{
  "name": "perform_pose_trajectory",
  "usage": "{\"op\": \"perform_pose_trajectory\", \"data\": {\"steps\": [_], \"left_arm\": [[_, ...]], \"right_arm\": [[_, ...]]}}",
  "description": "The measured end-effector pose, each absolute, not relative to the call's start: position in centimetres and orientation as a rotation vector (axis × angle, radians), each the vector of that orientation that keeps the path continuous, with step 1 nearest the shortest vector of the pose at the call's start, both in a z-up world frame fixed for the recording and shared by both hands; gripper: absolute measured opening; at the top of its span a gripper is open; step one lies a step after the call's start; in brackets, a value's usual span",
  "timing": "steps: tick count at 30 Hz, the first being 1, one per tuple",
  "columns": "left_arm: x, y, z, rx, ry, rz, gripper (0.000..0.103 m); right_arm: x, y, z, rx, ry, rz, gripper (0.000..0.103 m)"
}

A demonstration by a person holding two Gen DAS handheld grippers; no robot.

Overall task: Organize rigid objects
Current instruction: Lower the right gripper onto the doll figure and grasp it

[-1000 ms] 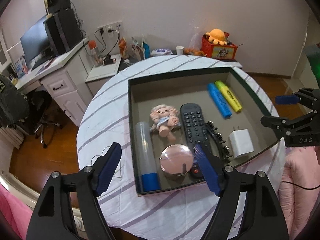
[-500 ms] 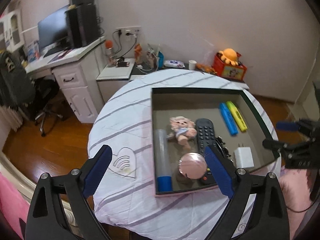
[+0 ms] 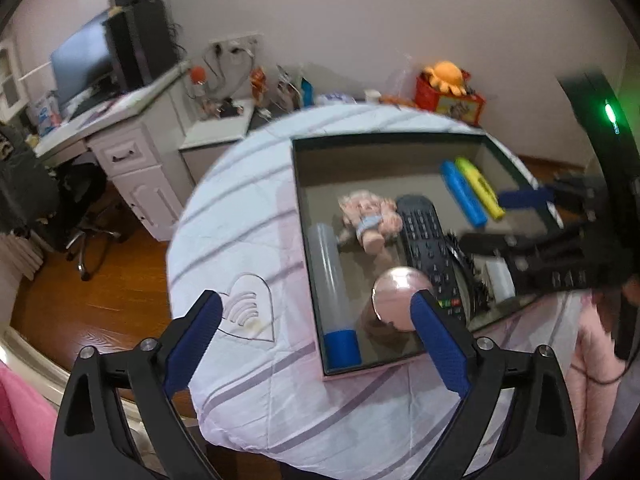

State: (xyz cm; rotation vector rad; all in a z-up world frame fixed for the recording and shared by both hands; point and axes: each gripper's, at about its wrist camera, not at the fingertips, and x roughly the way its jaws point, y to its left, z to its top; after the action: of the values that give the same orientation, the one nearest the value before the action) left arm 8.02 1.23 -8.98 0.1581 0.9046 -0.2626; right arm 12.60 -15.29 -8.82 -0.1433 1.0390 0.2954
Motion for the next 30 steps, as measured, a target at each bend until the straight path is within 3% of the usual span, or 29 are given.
{"op": "perform_pose_trajectory", "data": {"steps": [30], "left_arm": [[11.5, -2.6, -12.6, 0.314, 1.041, -0.285, 0.102]], "right_arm": [[15.4, -16.1, -9.6, -0.119, 1.075, 0.348, 0.079]]}}
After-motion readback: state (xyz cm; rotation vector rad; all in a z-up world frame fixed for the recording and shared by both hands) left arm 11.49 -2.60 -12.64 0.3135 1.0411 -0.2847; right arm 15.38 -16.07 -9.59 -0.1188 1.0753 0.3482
